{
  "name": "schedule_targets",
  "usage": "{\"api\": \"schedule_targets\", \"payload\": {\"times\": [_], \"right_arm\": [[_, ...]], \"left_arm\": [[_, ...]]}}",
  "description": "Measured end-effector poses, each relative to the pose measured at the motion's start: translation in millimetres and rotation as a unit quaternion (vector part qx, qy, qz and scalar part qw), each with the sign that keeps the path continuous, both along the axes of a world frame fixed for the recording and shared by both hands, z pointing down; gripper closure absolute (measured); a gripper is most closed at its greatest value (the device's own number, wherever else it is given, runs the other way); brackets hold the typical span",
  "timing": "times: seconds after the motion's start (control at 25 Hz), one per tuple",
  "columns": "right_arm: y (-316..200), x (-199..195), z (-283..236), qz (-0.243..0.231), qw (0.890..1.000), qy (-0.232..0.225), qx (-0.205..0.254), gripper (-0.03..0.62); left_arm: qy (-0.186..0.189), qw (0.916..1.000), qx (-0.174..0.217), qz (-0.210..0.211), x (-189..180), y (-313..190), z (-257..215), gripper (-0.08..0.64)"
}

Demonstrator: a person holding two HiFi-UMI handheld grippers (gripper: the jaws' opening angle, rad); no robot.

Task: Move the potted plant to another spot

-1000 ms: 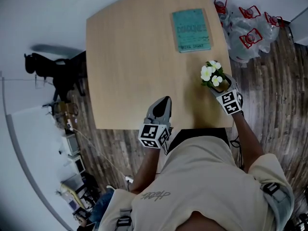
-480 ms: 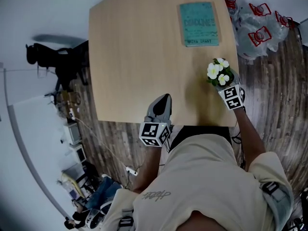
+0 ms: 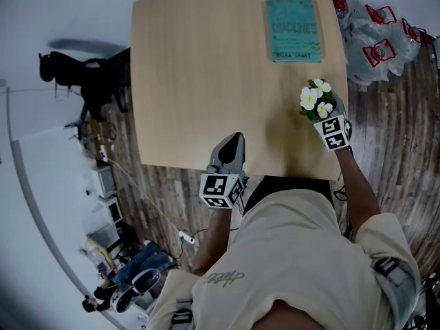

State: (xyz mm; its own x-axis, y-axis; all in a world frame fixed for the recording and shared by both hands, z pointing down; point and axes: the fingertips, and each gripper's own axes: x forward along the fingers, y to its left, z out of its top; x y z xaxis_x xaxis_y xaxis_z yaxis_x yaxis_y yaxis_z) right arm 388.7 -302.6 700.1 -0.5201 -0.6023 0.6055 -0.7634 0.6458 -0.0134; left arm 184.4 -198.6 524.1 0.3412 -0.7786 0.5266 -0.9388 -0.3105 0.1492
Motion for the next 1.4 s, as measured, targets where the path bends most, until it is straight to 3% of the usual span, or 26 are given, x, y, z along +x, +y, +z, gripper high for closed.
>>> {"api": "schedule_targets", "payload": {"times": [0.72, 1.04, 1.4], "right_arm": [[15.3, 17.1, -31.7, -0.006, 1.0, -0.021, 0.012, 0.244], [32.6, 8.2, -60.9, -0.061, 0.998, -0.015, 0.027, 0.244], [64.9, -26.1, -76.5, -0.131, 0.99, -0.042, 0.02, 0.245]], "left_arm": [[-0.003, 0.9995, 0.024, -0.018, 2.4, 2.5, -7.6, 0.541], [-0.018, 0.9982, 0.034, -0.047, 3.5, 15.1, -4.6, 0.542], [-0.04, 0.9933, 0.041, -0.1, -6.7, 41.8, -3.9, 0.543]]}}
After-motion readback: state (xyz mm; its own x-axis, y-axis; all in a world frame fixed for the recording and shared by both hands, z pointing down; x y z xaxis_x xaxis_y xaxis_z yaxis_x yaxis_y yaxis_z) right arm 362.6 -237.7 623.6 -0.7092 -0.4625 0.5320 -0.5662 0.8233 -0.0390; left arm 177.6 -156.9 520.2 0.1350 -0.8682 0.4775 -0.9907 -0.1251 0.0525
